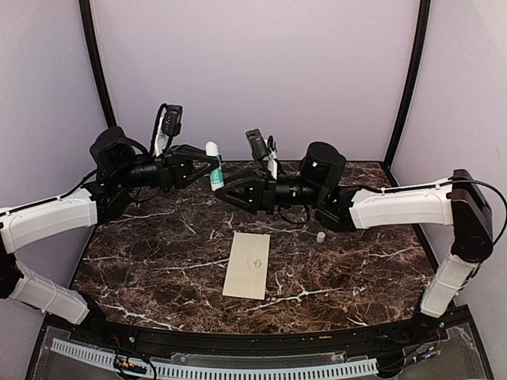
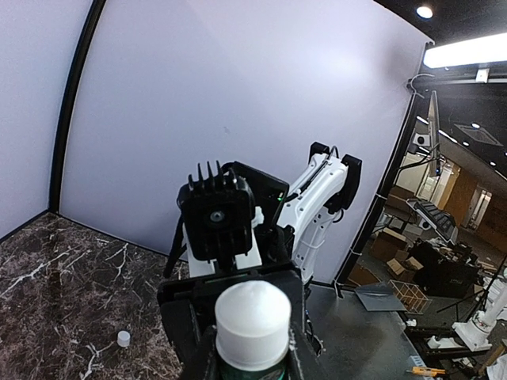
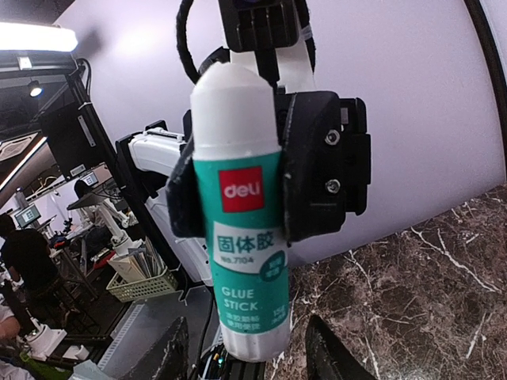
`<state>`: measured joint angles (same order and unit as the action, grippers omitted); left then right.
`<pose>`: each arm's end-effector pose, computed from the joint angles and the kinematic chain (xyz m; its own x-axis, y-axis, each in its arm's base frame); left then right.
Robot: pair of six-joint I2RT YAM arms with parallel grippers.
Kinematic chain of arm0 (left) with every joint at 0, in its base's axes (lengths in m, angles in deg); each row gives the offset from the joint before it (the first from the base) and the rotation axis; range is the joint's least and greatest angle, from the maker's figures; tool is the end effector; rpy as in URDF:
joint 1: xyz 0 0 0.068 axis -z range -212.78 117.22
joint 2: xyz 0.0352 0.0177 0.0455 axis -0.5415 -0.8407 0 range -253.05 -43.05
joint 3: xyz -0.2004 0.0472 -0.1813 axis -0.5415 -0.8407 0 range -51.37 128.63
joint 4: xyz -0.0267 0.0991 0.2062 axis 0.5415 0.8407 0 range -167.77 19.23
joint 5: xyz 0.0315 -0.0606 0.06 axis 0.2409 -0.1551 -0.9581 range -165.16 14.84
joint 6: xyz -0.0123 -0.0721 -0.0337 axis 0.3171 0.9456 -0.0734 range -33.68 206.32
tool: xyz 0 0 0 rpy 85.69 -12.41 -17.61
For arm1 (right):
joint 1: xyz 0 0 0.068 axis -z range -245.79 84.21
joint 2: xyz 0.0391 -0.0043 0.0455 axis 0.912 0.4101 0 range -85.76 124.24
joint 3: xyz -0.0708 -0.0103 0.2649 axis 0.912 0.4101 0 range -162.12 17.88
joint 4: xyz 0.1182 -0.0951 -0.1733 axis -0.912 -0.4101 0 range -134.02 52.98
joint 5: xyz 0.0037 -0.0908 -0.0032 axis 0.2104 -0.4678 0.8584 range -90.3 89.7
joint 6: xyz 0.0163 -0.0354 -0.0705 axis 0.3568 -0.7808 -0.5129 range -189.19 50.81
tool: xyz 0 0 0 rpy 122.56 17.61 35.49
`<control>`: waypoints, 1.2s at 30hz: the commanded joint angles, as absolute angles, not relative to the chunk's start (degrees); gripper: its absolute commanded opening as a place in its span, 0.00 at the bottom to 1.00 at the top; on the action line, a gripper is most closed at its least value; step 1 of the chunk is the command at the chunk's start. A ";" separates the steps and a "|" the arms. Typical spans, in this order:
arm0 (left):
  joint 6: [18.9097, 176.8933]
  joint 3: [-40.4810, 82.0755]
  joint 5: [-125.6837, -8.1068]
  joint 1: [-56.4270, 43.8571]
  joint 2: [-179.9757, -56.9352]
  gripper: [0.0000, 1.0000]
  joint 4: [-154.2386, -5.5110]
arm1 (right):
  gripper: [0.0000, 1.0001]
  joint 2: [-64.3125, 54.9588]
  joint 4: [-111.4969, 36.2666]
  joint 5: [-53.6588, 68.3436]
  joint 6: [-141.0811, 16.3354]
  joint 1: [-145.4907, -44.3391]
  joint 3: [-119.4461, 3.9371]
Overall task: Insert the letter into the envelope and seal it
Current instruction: Screw the solid glue.
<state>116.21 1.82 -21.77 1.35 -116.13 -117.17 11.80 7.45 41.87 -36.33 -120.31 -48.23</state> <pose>0.1929 -0.1982 0.3906 -0.2392 -0.1969 -0.9508 0.9709 -0.0335 -0.2373 0.1877 0.3439 0.3460 -0.4236 0.0986 -0.9005 -0.8968 -0.1855 0.4016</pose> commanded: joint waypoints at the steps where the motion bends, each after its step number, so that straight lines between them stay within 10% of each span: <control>1: 117.02 1.27 -20.32 1.05 -114.56 0.03 -120.29 | 0.45 12.24 8.34 43.28 -36.58 -120.98 -49.91; 36: 117.07 1.63 -19.71 1.14 -115.21 0.03 -119.83 | 0.25 12.52 8.60 43.55 -37.27 -120.96 -51.03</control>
